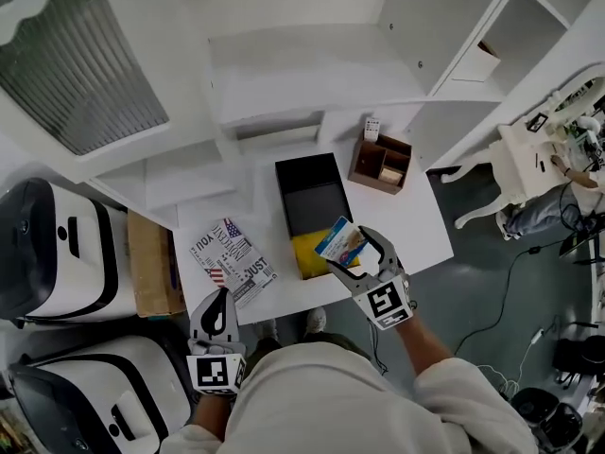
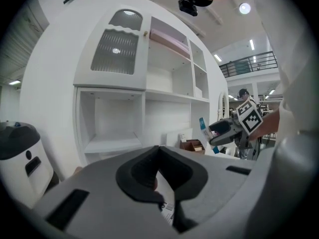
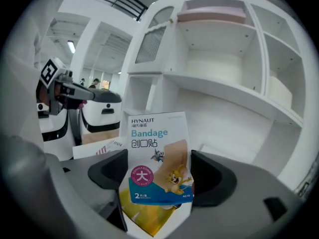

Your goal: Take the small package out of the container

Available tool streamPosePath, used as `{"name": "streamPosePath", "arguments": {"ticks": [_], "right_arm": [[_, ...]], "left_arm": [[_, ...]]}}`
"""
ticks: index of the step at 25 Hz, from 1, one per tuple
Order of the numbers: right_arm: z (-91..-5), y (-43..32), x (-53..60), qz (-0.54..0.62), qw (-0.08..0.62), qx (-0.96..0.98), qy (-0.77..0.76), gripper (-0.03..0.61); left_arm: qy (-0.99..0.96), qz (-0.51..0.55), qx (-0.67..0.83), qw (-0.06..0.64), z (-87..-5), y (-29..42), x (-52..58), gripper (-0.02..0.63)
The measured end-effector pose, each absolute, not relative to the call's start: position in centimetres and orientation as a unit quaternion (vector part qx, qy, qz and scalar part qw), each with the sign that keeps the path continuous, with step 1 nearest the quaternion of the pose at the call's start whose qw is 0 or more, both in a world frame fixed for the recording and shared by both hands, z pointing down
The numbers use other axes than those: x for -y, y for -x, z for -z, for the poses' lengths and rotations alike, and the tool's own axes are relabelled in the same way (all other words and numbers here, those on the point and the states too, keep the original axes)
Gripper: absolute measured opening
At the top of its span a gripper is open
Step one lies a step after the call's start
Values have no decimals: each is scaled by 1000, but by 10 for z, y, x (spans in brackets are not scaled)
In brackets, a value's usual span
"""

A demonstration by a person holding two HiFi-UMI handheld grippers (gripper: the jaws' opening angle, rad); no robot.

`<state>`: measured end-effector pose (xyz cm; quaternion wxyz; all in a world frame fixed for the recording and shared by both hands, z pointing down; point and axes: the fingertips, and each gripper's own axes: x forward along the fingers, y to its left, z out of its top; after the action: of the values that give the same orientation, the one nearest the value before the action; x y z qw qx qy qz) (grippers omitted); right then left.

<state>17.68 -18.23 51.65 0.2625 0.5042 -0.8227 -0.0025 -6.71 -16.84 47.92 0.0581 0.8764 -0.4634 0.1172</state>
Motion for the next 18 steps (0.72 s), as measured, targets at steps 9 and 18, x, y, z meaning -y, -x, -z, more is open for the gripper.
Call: {"name": "streamPosePath", "arguments": {"ticks": [9,18], "right_arm": [[-456,-191,151,-24,144,789,-597,414],[-410,-207,131,7,33,768,-639,414]], "left_arm": [[-891,-116,437,47,-475,47,162,8],[-897,-137,419,40,-469,32,152,8]]}}
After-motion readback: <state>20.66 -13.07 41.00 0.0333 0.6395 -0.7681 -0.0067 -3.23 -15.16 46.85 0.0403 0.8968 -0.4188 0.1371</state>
